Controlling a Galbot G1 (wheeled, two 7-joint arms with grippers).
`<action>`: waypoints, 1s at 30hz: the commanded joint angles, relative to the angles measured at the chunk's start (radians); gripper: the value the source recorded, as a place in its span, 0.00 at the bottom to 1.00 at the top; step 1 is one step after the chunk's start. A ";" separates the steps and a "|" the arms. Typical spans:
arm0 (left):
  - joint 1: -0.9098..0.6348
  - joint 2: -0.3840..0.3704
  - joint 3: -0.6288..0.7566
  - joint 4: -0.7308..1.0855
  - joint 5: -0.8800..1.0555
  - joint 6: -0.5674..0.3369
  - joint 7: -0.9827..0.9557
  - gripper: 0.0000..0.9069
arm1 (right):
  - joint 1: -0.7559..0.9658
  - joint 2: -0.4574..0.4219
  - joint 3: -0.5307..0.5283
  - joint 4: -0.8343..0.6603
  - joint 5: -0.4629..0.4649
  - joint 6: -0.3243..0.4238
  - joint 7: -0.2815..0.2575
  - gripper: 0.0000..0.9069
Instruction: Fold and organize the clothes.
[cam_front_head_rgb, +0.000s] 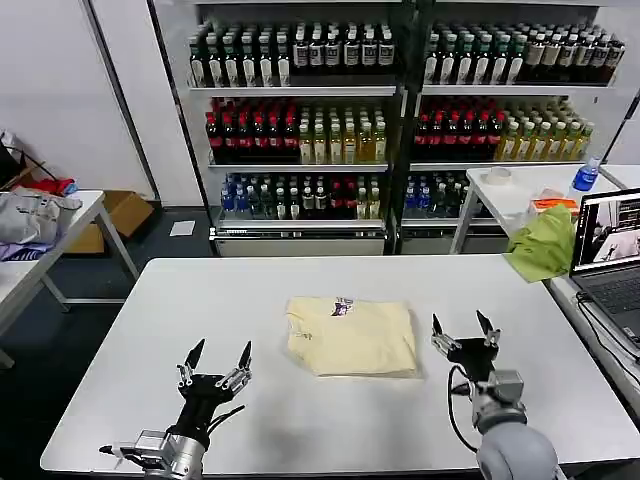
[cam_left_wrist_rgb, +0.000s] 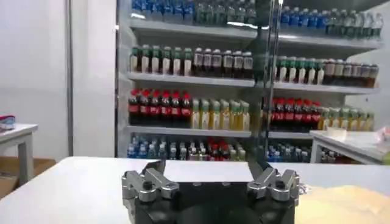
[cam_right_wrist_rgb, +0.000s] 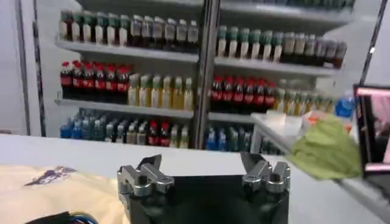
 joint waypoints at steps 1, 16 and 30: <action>-0.005 -0.016 0.011 0.009 0.014 -0.040 -0.016 1.00 | -0.230 0.033 0.057 0.133 -0.187 0.167 -0.011 1.00; 0.020 -0.005 -0.022 -0.013 0.018 -0.052 -0.014 1.00 | -0.216 0.079 0.028 0.124 -0.187 0.155 -0.020 1.00; 0.039 -0.004 -0.040 -0.025 0.018 -0.054 -0.014 1.00 | -0.200 0.083 0.012 0.117 -0.211 0.163 -0.010 1.00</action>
